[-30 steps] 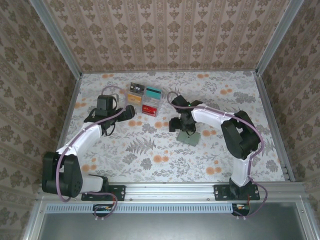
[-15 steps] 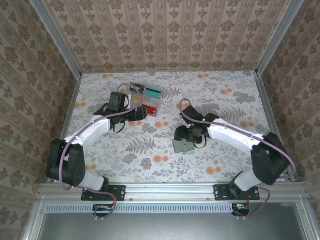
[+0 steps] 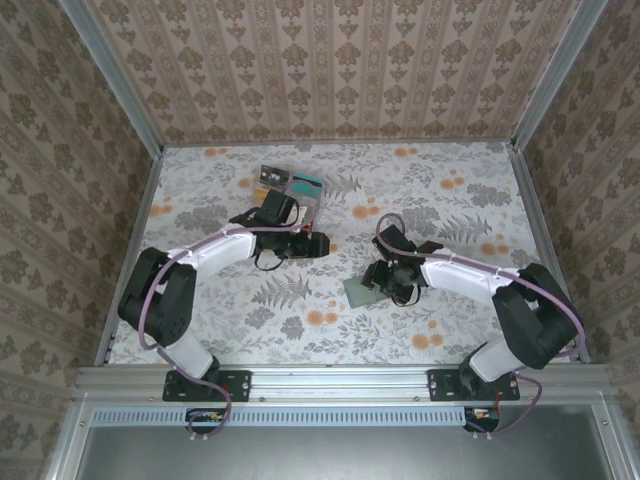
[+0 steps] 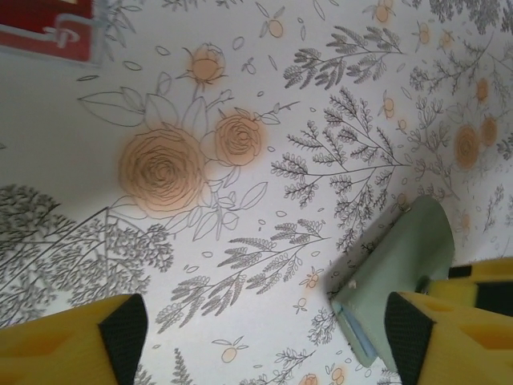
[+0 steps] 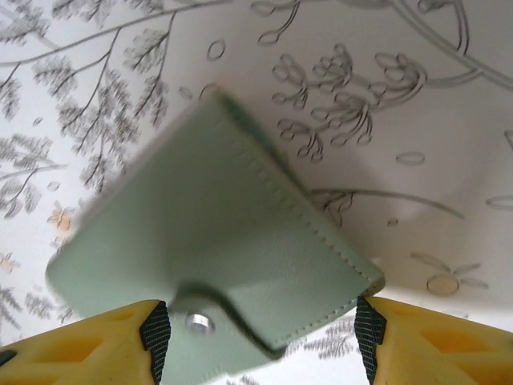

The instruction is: Take the credit cards out of the card holder

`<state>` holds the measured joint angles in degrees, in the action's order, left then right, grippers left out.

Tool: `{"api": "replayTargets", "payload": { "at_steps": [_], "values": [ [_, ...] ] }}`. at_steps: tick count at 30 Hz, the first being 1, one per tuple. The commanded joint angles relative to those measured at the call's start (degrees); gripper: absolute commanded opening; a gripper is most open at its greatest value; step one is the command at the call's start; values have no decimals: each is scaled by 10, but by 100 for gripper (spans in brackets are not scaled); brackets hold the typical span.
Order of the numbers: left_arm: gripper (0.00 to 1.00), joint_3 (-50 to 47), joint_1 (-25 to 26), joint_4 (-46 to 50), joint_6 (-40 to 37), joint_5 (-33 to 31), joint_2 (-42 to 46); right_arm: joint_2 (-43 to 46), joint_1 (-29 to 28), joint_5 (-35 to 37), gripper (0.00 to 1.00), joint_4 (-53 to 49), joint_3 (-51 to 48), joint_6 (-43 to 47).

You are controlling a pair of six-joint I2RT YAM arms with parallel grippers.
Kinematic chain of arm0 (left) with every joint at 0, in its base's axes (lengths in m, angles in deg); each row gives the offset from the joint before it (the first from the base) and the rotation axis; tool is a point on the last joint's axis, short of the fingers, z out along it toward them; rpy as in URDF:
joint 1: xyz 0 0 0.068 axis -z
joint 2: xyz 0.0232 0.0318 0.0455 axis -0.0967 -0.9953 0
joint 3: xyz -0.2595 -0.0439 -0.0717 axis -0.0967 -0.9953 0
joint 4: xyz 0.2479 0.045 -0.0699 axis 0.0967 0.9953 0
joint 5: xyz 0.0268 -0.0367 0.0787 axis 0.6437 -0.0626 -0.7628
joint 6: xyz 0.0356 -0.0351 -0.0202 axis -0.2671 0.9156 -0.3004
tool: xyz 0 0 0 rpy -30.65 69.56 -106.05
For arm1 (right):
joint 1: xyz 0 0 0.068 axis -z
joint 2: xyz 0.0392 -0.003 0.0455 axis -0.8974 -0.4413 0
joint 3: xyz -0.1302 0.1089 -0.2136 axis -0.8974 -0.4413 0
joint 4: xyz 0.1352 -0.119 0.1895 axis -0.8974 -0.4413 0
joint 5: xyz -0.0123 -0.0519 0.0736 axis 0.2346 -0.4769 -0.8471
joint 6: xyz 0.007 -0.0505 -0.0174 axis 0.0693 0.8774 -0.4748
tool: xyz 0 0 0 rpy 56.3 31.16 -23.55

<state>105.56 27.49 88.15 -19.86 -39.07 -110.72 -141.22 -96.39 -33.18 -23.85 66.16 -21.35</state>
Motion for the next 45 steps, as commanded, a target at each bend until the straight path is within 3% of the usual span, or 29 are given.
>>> {"api": "replayTargets", "payload": {
  "at_steps": [1,7,11,16,21,28,32,36,45],
  "values": [
    [74,29,5,16,9,22,-18,-34,23,-2,65,23,38,22],
    [68,44,5,27,13,35,-35,-85,38,-47,60,69,90,86],
    [65,23,15,21,41,56,-29,-90,38,-48,58,45,108,102],
    [64,-23,42,-12,105,95,-20,-39,38,-9,58,-5,78,115],
    [58,-49,84,-51,160,120,-19,7,37,-55,52,7,23,107],
    [52,-44,91,-60,203,169,-34,18,33,-108,45,46,-12,115],
    [51,-38,94,-59,207,169,-56,8,33,-125,41,63,-15,118],
    [43,-44,97,-88,222,184,-74,-5,31,-132,38,67,-12,122],
    [42,-66,106,-155,252,157,-94,-33,30,-130,36,78,-18,122]
  ]
}}
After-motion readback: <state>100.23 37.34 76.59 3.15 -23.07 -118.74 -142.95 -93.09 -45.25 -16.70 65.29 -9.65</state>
